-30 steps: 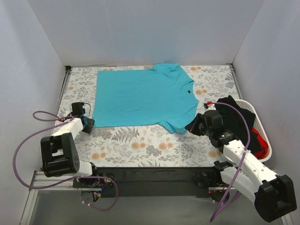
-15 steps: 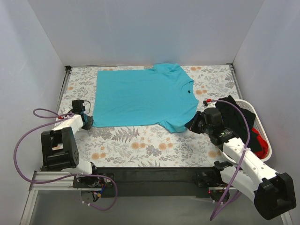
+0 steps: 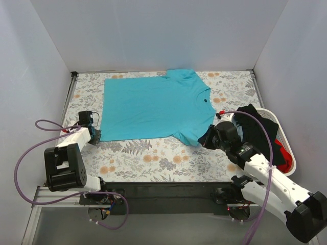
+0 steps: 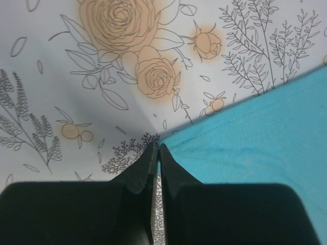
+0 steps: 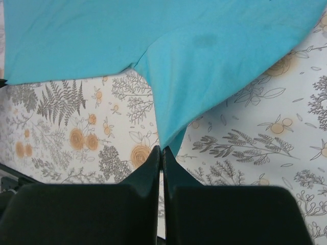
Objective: Fold and stack the t-shirts
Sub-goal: Flatten the tshirt out, then fold the tshirt
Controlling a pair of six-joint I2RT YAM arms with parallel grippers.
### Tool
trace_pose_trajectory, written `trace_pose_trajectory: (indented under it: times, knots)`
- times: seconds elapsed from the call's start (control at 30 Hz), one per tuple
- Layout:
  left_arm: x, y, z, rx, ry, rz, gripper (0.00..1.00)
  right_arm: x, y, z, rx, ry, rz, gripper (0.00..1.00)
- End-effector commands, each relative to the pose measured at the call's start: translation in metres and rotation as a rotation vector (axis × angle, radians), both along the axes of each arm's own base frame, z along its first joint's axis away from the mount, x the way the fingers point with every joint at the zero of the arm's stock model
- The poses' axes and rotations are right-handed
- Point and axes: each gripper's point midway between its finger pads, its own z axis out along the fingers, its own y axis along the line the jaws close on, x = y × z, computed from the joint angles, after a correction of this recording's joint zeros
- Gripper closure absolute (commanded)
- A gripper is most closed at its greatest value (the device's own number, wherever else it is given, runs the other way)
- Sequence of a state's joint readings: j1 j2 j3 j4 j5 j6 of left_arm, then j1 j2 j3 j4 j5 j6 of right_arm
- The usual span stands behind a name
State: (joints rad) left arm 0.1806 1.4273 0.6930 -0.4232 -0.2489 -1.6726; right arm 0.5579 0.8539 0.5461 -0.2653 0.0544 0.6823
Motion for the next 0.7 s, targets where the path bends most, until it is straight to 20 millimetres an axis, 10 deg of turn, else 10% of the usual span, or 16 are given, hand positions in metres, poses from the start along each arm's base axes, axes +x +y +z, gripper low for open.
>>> trace_pose_trajectory:
  times: [0.0, 0.27, 0.67]
  knots:
    - [-0.022, 0.012, 0.007, 0.08, 0.05, 0.02, 1.0, -0.012, -0.002, 0.005, -0.009, -0.014, -0.043, 0.99]
    - [-0.02, 0.021, 0.038, 0.143, -0.001, 0.007, 1.0, -0.043, 0.014, 0.0, -0.021, -0.007, 0.005, 0.99]
    - [0.033, 0.012, 0.039, 0.066, -0.023, -0.064, 1.0, 0.036, 0.047, 0.045, -0.225, -0.107, 0.077, 0.99]
